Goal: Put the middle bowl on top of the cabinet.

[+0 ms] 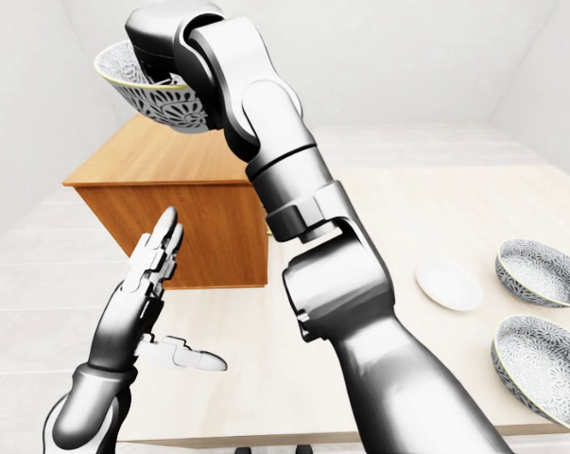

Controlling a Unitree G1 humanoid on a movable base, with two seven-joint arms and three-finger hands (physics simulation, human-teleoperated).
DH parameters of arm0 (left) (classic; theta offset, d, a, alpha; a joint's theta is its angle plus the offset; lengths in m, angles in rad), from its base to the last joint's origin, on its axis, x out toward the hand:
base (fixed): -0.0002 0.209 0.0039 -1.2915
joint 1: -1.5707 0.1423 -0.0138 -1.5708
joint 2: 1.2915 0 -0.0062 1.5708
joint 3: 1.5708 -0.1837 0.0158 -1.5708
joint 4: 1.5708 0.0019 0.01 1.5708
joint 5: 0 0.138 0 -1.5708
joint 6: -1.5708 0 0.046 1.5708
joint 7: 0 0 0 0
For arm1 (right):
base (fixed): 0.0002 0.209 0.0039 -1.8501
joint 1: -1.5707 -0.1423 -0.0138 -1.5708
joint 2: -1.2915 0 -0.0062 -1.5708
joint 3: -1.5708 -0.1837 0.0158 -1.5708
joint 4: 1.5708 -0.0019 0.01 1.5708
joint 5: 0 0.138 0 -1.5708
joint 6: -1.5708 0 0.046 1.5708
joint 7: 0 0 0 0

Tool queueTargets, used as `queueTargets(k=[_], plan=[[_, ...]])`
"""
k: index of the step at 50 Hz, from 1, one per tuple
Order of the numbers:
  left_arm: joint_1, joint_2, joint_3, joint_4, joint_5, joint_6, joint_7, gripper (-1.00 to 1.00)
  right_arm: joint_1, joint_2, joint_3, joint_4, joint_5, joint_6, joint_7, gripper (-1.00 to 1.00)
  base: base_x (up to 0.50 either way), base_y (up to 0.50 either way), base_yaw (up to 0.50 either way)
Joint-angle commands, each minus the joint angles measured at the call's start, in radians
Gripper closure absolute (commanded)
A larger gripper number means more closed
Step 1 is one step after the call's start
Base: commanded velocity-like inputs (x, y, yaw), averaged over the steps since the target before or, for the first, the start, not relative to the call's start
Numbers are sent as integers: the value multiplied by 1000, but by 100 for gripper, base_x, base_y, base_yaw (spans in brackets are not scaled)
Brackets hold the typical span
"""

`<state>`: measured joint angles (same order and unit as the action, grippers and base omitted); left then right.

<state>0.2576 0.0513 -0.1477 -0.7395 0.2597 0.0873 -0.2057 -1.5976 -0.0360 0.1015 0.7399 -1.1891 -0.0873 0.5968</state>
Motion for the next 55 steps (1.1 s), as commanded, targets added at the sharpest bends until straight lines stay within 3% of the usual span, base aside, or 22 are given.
queueTargets(k=[1,55], plan=[[2,-2,0,-4,-4,0,-4,-100,-12,36,-1,73,-7,0,-75,100,0,0,0],[2,0,-1,12,2,-5,-15,-100,43,53,-4,94,-51,0,-99,100,0,0,0]])
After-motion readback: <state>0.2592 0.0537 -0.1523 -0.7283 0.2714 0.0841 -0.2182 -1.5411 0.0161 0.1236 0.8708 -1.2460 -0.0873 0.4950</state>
